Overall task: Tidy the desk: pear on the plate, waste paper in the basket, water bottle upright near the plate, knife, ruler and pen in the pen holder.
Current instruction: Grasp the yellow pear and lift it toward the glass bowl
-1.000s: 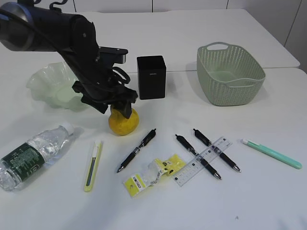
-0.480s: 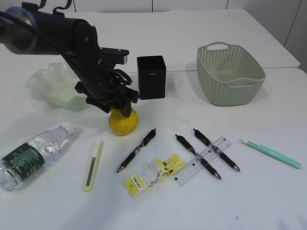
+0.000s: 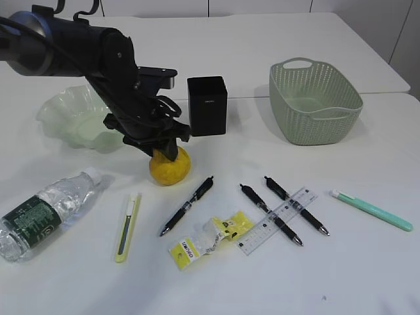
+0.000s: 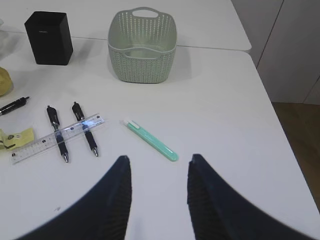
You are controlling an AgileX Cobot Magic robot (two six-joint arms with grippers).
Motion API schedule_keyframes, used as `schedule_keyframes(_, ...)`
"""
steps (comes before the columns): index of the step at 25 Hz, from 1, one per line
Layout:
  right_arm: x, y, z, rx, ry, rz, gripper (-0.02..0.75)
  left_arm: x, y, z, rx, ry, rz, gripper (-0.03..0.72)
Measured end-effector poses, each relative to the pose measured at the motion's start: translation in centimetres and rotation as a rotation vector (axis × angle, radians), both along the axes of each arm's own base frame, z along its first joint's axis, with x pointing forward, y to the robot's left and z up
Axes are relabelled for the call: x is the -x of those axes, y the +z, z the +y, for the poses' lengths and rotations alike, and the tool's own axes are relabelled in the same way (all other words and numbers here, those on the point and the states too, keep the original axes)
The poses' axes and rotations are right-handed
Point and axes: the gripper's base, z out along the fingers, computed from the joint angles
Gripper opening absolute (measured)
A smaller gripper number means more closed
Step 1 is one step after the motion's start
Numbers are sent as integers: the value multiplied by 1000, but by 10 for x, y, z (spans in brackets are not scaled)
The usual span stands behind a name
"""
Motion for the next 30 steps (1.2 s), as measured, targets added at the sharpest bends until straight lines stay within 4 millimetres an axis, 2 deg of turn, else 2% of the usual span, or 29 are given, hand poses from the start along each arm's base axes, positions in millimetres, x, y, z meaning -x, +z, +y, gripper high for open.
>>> schedule_keyframes(19,0,0,0,4,2,2,313,3,5,2,-1,15,34,274)
schedule_keyframes(30,0,0,0,4,2,2,313,15,66,14,-23,16,-78,274)
